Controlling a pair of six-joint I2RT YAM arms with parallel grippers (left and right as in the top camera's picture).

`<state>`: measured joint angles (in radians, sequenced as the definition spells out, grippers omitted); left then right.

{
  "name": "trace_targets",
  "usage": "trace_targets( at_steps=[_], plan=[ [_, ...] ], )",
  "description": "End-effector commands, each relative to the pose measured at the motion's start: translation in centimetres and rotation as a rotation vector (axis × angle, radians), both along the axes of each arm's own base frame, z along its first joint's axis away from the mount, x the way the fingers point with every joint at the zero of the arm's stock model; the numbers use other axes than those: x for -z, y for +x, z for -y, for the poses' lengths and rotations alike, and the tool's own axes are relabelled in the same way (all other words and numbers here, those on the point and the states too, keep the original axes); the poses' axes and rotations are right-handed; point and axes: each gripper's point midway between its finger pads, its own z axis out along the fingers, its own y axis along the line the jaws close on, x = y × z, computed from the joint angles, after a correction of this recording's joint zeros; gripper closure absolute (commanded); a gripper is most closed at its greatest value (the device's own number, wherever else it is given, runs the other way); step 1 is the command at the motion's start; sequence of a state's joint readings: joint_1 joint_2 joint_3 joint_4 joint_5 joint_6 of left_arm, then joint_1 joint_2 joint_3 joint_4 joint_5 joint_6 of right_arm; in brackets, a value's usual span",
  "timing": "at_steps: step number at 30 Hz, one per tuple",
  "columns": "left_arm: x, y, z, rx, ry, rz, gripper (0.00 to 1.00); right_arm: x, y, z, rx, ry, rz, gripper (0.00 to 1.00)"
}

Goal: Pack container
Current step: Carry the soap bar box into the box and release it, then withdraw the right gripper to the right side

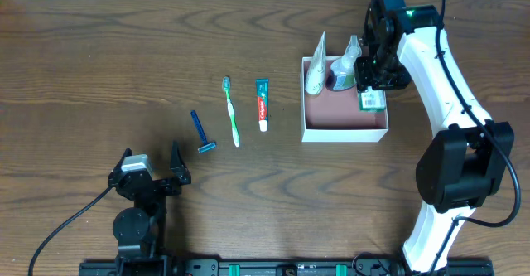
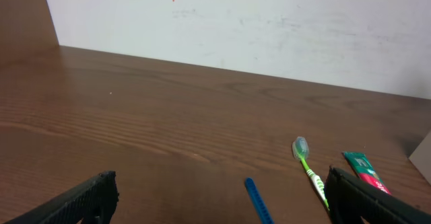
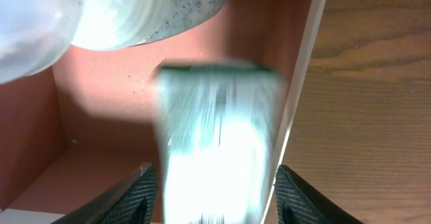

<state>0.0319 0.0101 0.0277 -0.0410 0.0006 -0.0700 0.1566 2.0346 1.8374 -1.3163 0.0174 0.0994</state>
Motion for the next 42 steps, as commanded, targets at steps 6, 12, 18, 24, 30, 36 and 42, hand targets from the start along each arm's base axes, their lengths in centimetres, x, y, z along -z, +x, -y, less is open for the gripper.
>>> trace_targets(
  at_steps=[6,12,18,24,30,36,42],
  plan=[
    [1.8,-0.1,-0.3,-0.014,0.014,-0.052,0.02,-0.6,0.1,-0.5,-0.001,0.002,0.019,0.39],
    [1.8,-0.1,-0.3,-0.014,0.014,-0.052,0.02,-0.8,0.9,-0.1,0.004,-0.004,0.052,0.35],
    [1.8,-0.1,-0.3,-0.014,0.014,-0.052,0.02,-3.5,2.1,1.8,0.027,0.004,0.139,0.3],
    [1.8,-0.1,-0.3,-0.014,0.014,-0.052,0.02,-9.4,3.1,7.8,0.169,0.004,0.317,0.08],
    [1.8,-0.1,-0.3,-0.014,0.014,-0.052,0.02,-10.2,2.6,15.3,0.391,0.0,0.364,0.01],
    [1.8,-0.1,-0.3,-0.014,0.014,-0.052,0.02,-6.3,0.3,18.0,0.516,-0.002,0.257,0.01],
    [1.8,-0.1,-0.3,-0.014,0.014,-0.052,0.02,-2.4,-1.1,18.6,0.535,-0.023,0.189,0.01]
  ],
)
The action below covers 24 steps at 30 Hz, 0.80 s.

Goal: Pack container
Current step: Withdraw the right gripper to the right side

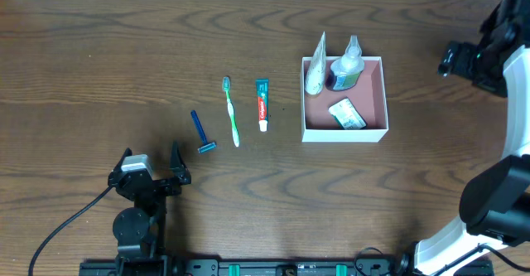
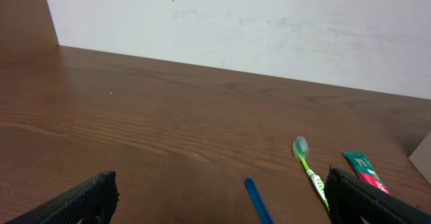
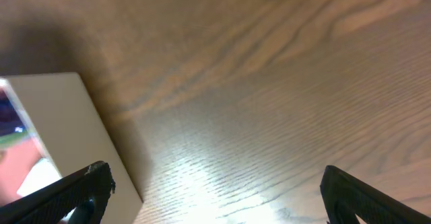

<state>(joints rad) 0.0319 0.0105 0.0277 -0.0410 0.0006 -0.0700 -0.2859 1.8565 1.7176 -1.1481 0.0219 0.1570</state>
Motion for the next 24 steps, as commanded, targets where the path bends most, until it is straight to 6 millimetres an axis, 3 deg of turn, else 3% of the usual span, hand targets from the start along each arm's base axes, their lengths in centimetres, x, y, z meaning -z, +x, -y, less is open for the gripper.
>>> trace_targets(
  at_steps=[1,6,11,24],
  plan=[
    [1.8,-0.1,-0.3,-0.014,0.014,-0.052,0.02,2.3,-0.8,0.8,0.041,-0.009,-0.045,0.01],
    [1.8,-0.1,-0.3,-0.014,0.014,-0.052,0.02,5.0,-0.5,2.5,0.161,-0.038,-0.003,0.01],
    [1.8,-0.1,-0.3,-0.014,0.014,-0.052,0.02,6.7,-1.5,3.3,0.27,-0.011,-0.011,0.01],
    [1.8,-0.1,-0.3,-0.014,0.014,-0.05,0.02,6.8,-1.3,3.1,0.296,0.009,0.005,0.01]
  ],
)
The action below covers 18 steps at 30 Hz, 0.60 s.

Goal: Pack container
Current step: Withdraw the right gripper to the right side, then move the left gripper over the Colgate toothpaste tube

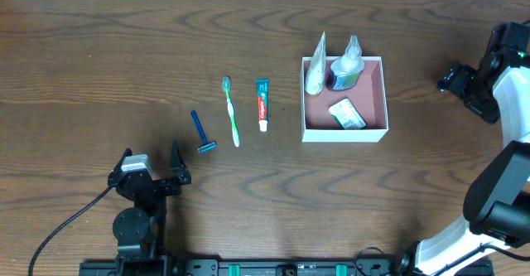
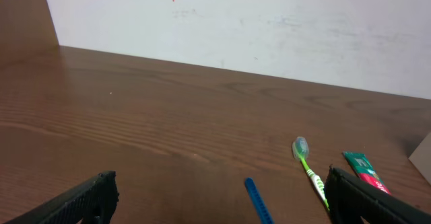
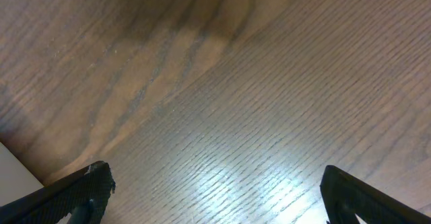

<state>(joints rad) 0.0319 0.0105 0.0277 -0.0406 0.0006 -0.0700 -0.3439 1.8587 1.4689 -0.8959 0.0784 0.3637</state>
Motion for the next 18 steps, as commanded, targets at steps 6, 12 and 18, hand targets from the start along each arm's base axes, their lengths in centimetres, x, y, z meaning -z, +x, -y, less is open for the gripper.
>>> trace_targets(
  at_steps=[6,12,18],
  plan=[
    [1.2,0.0,-0.3,-0.014,0.014,-0.026,0.02,0.5,-0.1,0.0,0.024,0.01,-0.006,0.01],
    [-0.1,0.2,-0.2,-0.009,0.006,0.026,0.02,0.5,-0.1,0.0,0.024,0.01,-0.006,0.01],
    [-4.3,-0.1,4.6,0.271,-0.006,0.192,0.02,0.5,-0.1,0.0,0.024,0.01,-0.006,0.01]
  ],
)
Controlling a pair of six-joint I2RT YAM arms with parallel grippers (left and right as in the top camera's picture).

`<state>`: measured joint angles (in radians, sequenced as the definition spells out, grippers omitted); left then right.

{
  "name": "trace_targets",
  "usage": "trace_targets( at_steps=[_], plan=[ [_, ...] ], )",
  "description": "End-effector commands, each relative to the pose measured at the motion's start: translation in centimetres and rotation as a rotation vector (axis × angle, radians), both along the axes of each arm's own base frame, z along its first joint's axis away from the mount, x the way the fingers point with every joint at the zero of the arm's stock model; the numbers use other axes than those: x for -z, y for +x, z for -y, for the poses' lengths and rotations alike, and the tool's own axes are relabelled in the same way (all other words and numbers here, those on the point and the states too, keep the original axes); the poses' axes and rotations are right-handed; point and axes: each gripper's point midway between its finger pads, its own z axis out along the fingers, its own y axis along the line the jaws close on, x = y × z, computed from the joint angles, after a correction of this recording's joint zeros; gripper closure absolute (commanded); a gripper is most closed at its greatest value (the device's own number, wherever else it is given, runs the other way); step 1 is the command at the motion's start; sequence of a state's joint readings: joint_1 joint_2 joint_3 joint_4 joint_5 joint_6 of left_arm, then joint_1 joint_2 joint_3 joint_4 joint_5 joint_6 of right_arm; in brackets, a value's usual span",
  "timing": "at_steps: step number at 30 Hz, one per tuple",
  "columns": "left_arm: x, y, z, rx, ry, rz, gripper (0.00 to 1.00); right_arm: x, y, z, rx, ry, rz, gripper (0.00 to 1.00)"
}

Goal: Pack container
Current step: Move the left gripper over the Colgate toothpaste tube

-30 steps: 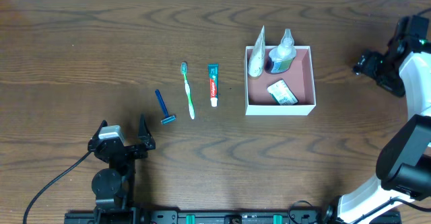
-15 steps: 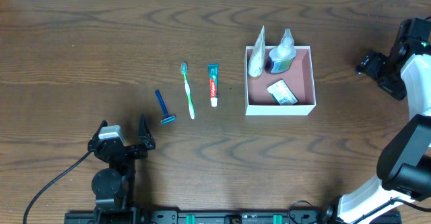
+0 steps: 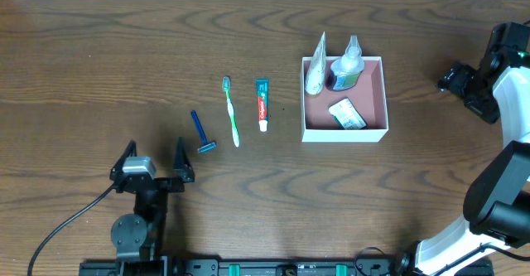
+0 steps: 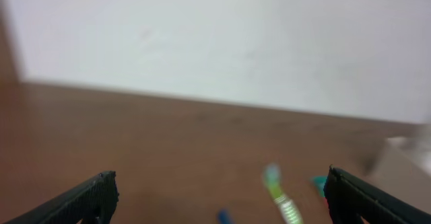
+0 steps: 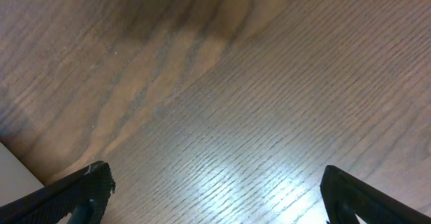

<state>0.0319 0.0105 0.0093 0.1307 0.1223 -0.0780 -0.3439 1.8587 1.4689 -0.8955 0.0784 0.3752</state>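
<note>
The white box with a pink floor stands right of centre and holds a white tube, a clear bottle and a small green packet. Left of the box, in a row on the wood, lie a toothpaste tube, a green toothbrush and a blue razor. My left gripper is open near the front edge, below the razor; its wrist view is blurred, with the toothbrush ahead. My right gripper is open over bare wood, right of the box, its fingers wide apart.
Dark wooden table all round. A white wall stands behind the table in the left wrist view. My right arm's white links run along the right edge.
My left gripper has shifted slightly right and turned, and its wrist view is now blurred. The right gripper and all objects stand as before.
My right gripper was over the box with the green packet between its fingers. Then the packet lay in the box and the gripper was open far right of it. It stayed there; now the left gripper has stirred.
</note>
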Motion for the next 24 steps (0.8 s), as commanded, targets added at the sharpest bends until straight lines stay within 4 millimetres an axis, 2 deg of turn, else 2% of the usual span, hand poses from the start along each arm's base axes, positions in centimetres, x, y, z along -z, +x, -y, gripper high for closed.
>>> trace_targets(
  at_steps=[1,5,7,10,13,16,18,20,22,24],
  plan=[
    [-1.8,-0.5,2.6,0.152,0.012,0.053,0.02,0.5,-0.1,0.0,0.013,0.007,-0.008,0.01],
    [-3.6,-0.2,1.6,0.091,0.058,0.0,0.02,0.5,-0.1,0.0,0.013,0.007,-0.008,0.01],
    [-3.8,0.5,1.0,0.063,0.085,-0.105,0.02,0.5,-0.1,0.0,0.013,0.007,-0.008,0.01],
    [-3.6,2.1,1.2,0.087,0.08,-0.314,0.02,0.5,-0.1,0.0,0.013,0.007,-0.008,0.01],
    [-4.0,4.0,3.9,0.268,0.084,-0.495,0.02,0.5,-0.1,0.0,0.013,0.007,-0.008,0.01],
    [-4.7,5.9,6.6,0.445,0.012,-0.579,0.02,0.5,-0.1,0.0,0.013,0.007,-0.008,0.01],
    [-5.2,7.4,7.7,0.52,-0.013,-0.57,0.02,0.5,-0.1,0.0,0.013,0.007,-0.008,0.01],
    [-5.1,9.0,7.8,0.505,-0.003,-0.591,0.02,0.5,-0.1,0.0,0.013,0.007,-0.008,0.01],
    [-4.4,10.5,7.2,0.407,0.032,-0.659,0.02,0.5,-0.1,0.0,0.013,0.007,-0.008,0.01],
    [-3.7,11.5,7.4,0.345,0.089,-0.723,0.02,0.5,-0.1,0.0,0.013,0.007,-0.008,0.01]
  ],
)
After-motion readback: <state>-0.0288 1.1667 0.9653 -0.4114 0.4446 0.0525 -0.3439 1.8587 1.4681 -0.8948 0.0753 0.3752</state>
